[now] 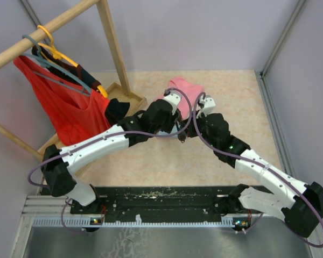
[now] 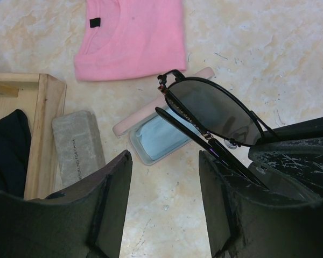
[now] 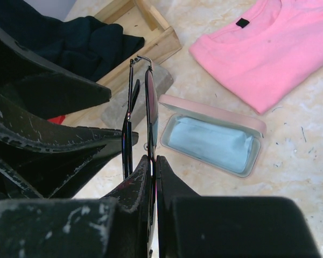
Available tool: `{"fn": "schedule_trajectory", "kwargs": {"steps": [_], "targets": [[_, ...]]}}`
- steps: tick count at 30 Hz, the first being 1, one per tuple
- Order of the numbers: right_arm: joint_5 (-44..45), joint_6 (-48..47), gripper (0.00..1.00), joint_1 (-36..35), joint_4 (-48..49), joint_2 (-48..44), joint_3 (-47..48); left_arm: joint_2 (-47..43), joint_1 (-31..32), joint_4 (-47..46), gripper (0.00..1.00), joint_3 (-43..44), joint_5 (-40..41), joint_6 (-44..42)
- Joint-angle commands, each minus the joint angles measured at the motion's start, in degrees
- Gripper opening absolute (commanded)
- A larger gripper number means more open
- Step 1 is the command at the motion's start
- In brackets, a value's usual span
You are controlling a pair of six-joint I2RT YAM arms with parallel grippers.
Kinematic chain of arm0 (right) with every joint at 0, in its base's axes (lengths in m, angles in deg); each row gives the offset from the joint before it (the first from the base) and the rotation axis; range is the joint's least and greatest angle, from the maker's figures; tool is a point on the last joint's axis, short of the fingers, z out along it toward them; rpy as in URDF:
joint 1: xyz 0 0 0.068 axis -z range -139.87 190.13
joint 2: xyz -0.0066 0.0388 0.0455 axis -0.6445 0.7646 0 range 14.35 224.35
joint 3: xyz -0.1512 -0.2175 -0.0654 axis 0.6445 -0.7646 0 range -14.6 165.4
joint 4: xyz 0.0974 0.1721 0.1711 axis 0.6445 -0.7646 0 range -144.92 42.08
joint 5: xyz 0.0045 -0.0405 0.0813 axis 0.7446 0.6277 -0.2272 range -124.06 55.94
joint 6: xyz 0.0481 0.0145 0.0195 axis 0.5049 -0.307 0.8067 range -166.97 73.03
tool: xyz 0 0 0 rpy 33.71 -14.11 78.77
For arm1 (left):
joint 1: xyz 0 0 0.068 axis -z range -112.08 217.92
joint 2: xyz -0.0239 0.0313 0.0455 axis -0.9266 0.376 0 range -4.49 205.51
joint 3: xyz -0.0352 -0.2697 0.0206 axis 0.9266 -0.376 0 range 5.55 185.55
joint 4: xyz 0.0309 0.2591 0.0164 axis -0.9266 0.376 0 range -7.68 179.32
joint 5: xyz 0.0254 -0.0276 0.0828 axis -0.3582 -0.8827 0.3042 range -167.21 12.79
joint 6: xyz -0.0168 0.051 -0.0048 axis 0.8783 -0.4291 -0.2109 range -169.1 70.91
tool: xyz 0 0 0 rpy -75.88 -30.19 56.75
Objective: Organize the sunglasses
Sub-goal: Fold the sunglasses.
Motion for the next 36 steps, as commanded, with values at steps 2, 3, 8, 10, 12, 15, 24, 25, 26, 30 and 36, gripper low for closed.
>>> {"fn": "schedule_trajectory", "kwargs": {"steps": [2,3,8,10,12,15,24,25,26,30,36], "targets": [[-4.73,4.64,0.0,0.37,6.1,0.14,0.71,0.16,0.2,-2.37,0.59,0.44,-1.92,0.93],[-4.27,4.98,0.0,0.37,5.73,0.23,0.68,-0.07,0.2,-2.37,0.59,0.32,-1.65,0.9],[3.89,6.4,0.0,0.69,1.74,-1.7,0.22,-4.52,-0.65,-4.98,0.59,-3.91,-1.09,1.23],[6.47,6.88,0.0,1.17,0.58,-3.13,-0.39,-7.61,-2.58,-8.62,0.61,-7.82,-3.33,1.57],[9.69,7.93,0.0,1.59,-1.5,-4.57,-0.94,-9.98,-6.7,-12.54,0.64,-11.94,-7.22,2.7],[12.1,10.13,0.0,2.94,-3.86,-7.29,-2.65,-10.43,-11.34,-16.47,0.68,-14.18,-14.83,0.54],[8.96,13.48,0.0,4.85,-11.83,-16.63,-7.65,-3.98,-12.9,-25.29,0.74,-11.19,-29.83,-21.78],[7.91,13.77,0.0,4.85,-11.83,-18.02,-8.46,-2.98,-13.24,-25.63,0.75,-10.54,-31.4,-24.08],[6.93,13.85,0.0,4.85,-11.96,-19.31,-8.96,-1.62,-13.55,-25.12,0.76,-9.32,-32.97,-26.22],[5.28,13.36,0.0,4.85,-16.39,-22.44,-8.64,4.84,-16.34,-16.69,0.8,-1.02,-45.45,-33.27],[4.38,15.03,0.0,4.85,-19.68,-28.54,-9.38,16.57,-20.2,2.15,0.81,16.53,-57.45,-39.77]]}}
